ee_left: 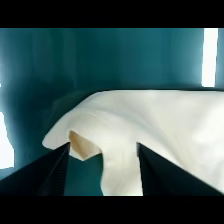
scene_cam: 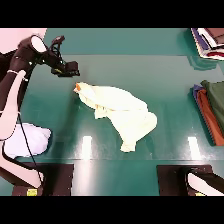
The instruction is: Fold the shirts.
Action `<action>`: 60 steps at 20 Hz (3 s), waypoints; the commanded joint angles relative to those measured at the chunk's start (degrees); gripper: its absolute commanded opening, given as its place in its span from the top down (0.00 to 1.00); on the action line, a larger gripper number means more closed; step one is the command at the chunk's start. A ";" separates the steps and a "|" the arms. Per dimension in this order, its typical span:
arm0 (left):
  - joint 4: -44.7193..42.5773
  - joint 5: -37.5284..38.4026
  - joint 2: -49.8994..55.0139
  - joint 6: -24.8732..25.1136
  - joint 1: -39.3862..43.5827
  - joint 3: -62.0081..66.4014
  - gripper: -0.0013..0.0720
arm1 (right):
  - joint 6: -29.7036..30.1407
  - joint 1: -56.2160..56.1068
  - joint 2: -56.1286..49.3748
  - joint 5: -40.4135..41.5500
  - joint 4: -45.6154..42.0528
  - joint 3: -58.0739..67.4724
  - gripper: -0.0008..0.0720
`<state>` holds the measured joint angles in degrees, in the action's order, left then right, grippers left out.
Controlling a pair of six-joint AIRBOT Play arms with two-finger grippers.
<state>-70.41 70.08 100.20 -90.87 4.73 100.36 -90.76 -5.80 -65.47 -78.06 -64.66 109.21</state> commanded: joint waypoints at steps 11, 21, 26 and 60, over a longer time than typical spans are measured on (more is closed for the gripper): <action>5.11 -1.60 8.15 0.96 -1.27 -1.16 0.95 | -0.04 -0.07 -1.49 -1.99 0.02 0.04 0.97; -4.59 -1.88 -11.41 8.41 -1.90 -0.96 0.95 | -0.09 0.79 0.63 -5.95 -6.49 -30.42 0.96; -3.96 -0.70 -12.96 8.39 -1.90 -1.20 0.95 | 2.01 -0.66 -3.52 6.03 3.10 -55.58 0.25; -4.15 -3.69 -57.11 6.91 -1.90 13.03 0.95 | 10.27 10.58 15.74 5.33 4.46 -2.47 0.97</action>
<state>-74.50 66.67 45.87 -82.87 2.85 109.49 -80.44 0.34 -53.04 -70.19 -60.01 103.59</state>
